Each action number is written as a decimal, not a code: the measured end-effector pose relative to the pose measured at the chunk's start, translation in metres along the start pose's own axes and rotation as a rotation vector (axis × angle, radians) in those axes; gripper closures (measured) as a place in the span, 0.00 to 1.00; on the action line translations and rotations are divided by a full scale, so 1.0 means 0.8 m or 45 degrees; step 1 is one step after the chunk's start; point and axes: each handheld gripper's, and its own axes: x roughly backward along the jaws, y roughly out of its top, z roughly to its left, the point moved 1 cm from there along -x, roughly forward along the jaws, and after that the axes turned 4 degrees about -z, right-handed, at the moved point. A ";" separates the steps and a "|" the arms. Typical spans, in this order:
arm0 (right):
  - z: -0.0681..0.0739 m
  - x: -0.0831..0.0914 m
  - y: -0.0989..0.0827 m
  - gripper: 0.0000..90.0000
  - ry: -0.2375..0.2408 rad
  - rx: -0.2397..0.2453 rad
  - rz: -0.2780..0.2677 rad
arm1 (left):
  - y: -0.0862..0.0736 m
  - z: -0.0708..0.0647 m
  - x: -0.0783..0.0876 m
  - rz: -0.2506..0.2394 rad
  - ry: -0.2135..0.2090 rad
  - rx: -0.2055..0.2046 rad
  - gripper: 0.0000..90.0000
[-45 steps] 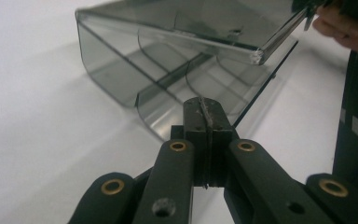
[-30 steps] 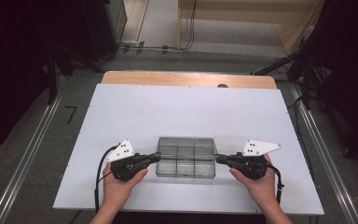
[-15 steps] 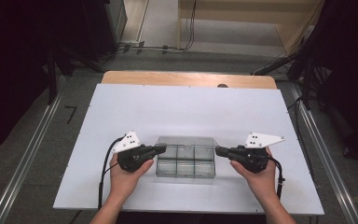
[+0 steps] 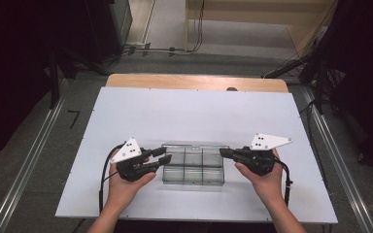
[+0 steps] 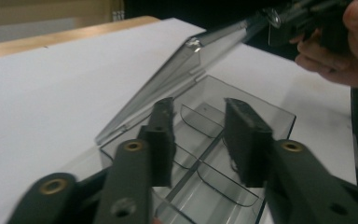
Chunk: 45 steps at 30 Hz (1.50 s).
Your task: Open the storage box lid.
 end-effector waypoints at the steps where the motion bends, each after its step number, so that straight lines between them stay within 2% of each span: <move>1: 0.000 -0.001 0.002 0.98 -0.011 0.012 0.004 | 0.001 0.003 0.004 -0.021 0.019 0.012 0.60; 4: -0.001 -0.003 0.005 0.98 -0.016 0.012 0.001 | 0.005 0.018 0.013 -0.062 0.050 0.088 0.47; 6: -0.002 -0.005 0.007 0.98 -0.020 0.006 0.000 | 0.006 0.028 0.006 -0.017 0.048 0.147 0.33; 8: -0.005 -0.007 0.008 0.98 -0.026 0.007 -0.001 | 0.005 0.034 -0.004 0.002 0.075 0.163 0.20; 11: -0.007 -0.010 0.010 0.98 -0.038 0.003 -0.002 | 0.003 0.043 -0.023 0.041 0.067 0.206 0.02; 15: -0.012 -0.011 0.011 0.98 -0.043 -0.027 -0.017 | 0.003 0.048 -0.046 0.059 0.045 0.241 0.00; 17: -0.016 -0.013 0.013 0.98 -0.025 -0.071 -0.031 | 0.001 0.047 -0.057 0.072 0.062 0.220 0.00; 18: -0.016 -0.013 0.013 0.98 -0.025 -0.071 -0.031 | 0.001 0.046 -0.060 0.080 0.066 0.215 0.00; 22: -0.021 -0.016 0.015 0.98 -0.053 -0.058 -0.008 | -0.003 0.043 -0.071 0.077 0.049 0.227 0.11; 24: -0.023 -0.017 0.014 0.98 -0.048 -0.071 -0.013 | -0.003 0.042 -0.073 0.061 0.049 0.239 0.18; 26: -0.026 -0.016 0.014 0.98 -0.015 -0.112 -0.037 | -0.002 0.040 -0.072 0.054 0.044 0.235 0.27; 27: -0.026 -0.015 0.015 0.98 0.001 -0.134 -0.046 | -0.001 0.040 -0.072 0.050 0.047 0.236 0.31; 31: -0.025 -0.012 0.019 0.98 -0.002 -0.111 -0.050 | -0.002 0.041 -0.069 0.048 0.077 0.256 0.48; 33: -0.026 -0.012 0.018 0.98 -0.003 -0.121 -0.050 | -0.003 0.043 -0.067 0.047 0.085 0.272 0.54; 36: -0.028 -0.011 0.017 0.97 0.013 -0.145 -0.056 | -0.005 0.045 -0.066 0.047 0.093 0.281 0.58; 43: -0.032 -0.001 0.015 0.93 -0.006 -0.132 -0.037 | -0.005 0.046 -0.066 0.042 0.103 0.280 0.61; 45: -0.036 0.002 0.011 0.92 -0.003 -0.151 -0.035 | -0.005 0.047 -0.066 0.038 0.104 0.284 0.62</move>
